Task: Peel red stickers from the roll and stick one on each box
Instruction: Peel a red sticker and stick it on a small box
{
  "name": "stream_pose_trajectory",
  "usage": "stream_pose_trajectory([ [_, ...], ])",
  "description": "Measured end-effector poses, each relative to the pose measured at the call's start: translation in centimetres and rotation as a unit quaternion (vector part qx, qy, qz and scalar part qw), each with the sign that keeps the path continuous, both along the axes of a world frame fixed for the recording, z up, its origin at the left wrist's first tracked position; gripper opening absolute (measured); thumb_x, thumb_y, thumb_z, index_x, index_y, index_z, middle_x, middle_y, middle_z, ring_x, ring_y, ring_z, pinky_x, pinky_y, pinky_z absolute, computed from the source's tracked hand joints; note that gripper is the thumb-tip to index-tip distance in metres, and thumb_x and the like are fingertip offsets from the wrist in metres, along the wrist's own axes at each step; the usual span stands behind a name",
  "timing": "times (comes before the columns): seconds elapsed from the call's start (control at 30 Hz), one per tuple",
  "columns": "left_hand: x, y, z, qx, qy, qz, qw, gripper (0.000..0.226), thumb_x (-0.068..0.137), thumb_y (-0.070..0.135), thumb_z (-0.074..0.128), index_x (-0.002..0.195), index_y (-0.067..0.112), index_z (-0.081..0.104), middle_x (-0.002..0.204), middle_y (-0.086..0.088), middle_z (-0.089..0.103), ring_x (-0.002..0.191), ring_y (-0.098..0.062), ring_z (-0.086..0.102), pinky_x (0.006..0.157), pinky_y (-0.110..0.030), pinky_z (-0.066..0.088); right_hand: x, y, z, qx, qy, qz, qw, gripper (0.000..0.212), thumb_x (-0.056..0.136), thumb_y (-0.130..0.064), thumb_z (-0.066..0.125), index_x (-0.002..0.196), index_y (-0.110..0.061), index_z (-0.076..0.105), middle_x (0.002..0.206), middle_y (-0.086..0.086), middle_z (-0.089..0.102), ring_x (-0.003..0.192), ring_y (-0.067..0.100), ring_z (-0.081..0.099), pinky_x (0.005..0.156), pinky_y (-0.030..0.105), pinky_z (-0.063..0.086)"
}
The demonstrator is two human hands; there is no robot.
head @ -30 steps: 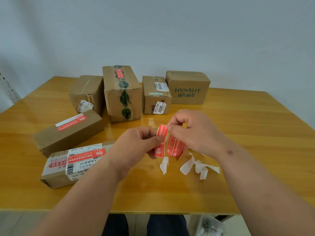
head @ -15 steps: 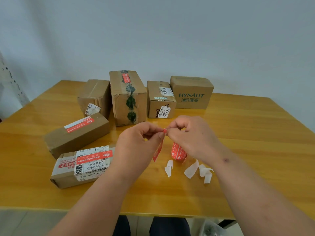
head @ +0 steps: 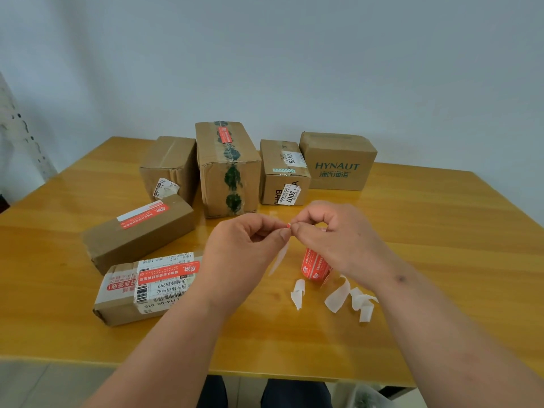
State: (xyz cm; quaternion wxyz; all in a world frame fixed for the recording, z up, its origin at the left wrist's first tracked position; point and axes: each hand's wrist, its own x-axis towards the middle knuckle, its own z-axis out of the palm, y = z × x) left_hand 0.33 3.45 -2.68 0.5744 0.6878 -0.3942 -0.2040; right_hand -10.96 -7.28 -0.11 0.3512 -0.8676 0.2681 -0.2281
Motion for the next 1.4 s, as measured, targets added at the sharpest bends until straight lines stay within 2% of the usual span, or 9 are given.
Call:
stream_pose_trajectory([
  [0.17,0.3,-0.1,0.0,0.009,-0.001,0.004,1.0,0.003,0.085,0.027,0.072,0.083,0.029,0.074,0.071,0.016,0.07,0.07,0.003,0.063,0.056,-0.006,0.047,0.3,-0.2,-0.1,-0.031,0.023,0.005,0.999,0.019,0.09,-0.022,0.059,0.074,-0.018,0.068,0.079,-0.013,0.064,0.077,0.002,0.059,0.061,0.009,0.041],
  [0.37,0.6,-0.2,0.2,0.037,-0.048,0.015,0.998,0.011,0.087,0.027,0.069,0.078,0.026,0.074,0.058,0.013,0.065,0.058,0.002,0.058,0.047,-0.012,0.043,0.8,-0.4,-0.9,-0.06,0.024,0.005,0.998,0.019,0.086,-0.023,0.062,0.068,-0.019,0.065,0.076,-0.013,0.06,0.077,0.002,0.056,0.065,0.018,0.039],
  [0.5,0.8,-0.3,0.3,0.05,-0.034,0.038,0.997,0.017,0.091,0.023,0.063,0.075,0.024,0.071,0.072,-0.001,0.069,0.07,-0.016,0.061,0.058,-0.027,0.052,0.9,-0.4,-1.0,-0.068,0.025,0.0,0.997,0.017,0.083,-0.02,0.062,0.067,-0.016,0.063,0.078,-0.01,0.061,0.078,0.005,0.058,0.07,0.023,0.043],
  [0.67,1.8,-0.1,0.5,0.024,0.126,0.099,0.987,0.016,0.092,0.019,0.059,0.082,0.016,0.071,0.078,-0.002,0.068,0.075,-0.012,0.057,0.071,-0.028,0.05,0.1,-1.2,-0.7,-0.07,0.052,-0.049,0.995,0.018,0.082,-0.018,0.06,0.064,-0.017,0.06,0.078,-0.01,0.061,0.076,0.002,0.055,0.085,0.035,0.043],
  [0.8,3.4,-0.2,0.4,-0.057,0.312,0.146,0.937,0.013,0.093,0.014,0.058,0.084,0.016,0.068,0.08,-0.003,0.067,0.081,-0.017,0.06,0.073,-0.031,0.05,-0.6,-2.0,-0.1,-0.074,0.098,-0.108,0.987,0.022,0.084,-0.022,0.057,0.063,-0.017,0.057,0.08,-0.01,0.062,0.076,0.003,0.055,0.093,0.048,0.044],
  [0.9,3.9,-0.3,0.4,-0.094,0.374,0.179,0.905,0.013,0.095,0.016,0.058,0.086,0.018,0.067,0.077,-0.001,0.067,0.079,-0.015,0.062,0.071,-0.029,0.05,-0.8,-2.1,0.2,-0.088,0.143,-0.126,0.978,0.025,0.084,-0.022,0.055,0.059,-0.019,0.053,0.076,-0.006,0.063,0.072,0.007,0.054,0.093,0.045,0.042],
  [1.03,4.1,-0.5,0.4,-0.1,0.374,0.194,0.902,0.014,0.096,0.018,0.057,0.086,0.02,0.066,0.079,-0.002,0.067,0.074,-0.014,0.061,0.071,-0.03,0.051,-0.3,-1.9,0.1,-0.147,0.201,-0.106,0.963,0.025,0.085,-0.026,0.051,0.062,-0.021,0.058,0.075,-0.008,0.063,0.077,0.006,0.053,0.097,0.037,0.027],
  [1.23,3.4,-0.8,0.4,-0.086,0.323,0.139,0.932,0.015,0.097,0.016,0.056,0.087,0.017,0.068,0.074,-0.001,0.063,0.067,-0.013,0.056,0.066,-0.029,0.049,1.3,-1.8,-0.9,-0.231,0.22,-0.098,0.943,0.033,0.086,-0.047,0.06,0.065,-0.022,0.063,0.08,-0.007,0.052,0.08,0.01,0.051,0.092,0.036,0.025],
  [1.4,2.9,-1.0,0.1,-0.075,0.287,0.095,0.95,0.017,0.097,0.016,0.055,0.086,0.014,0.068,0.073,-0.004,0.062,0.067,-0.015,0.056,0.066,-0.03,0.049,1.7,-1.5,-0.6,-0.163,0.162,-0.075,0.97,0.009,0.087,-0.03,0.064,0.091,-0.036,0.058,0.088,-0.017,0.05,0.084,0.006,0.05,0.099,0.039,0.035],
])
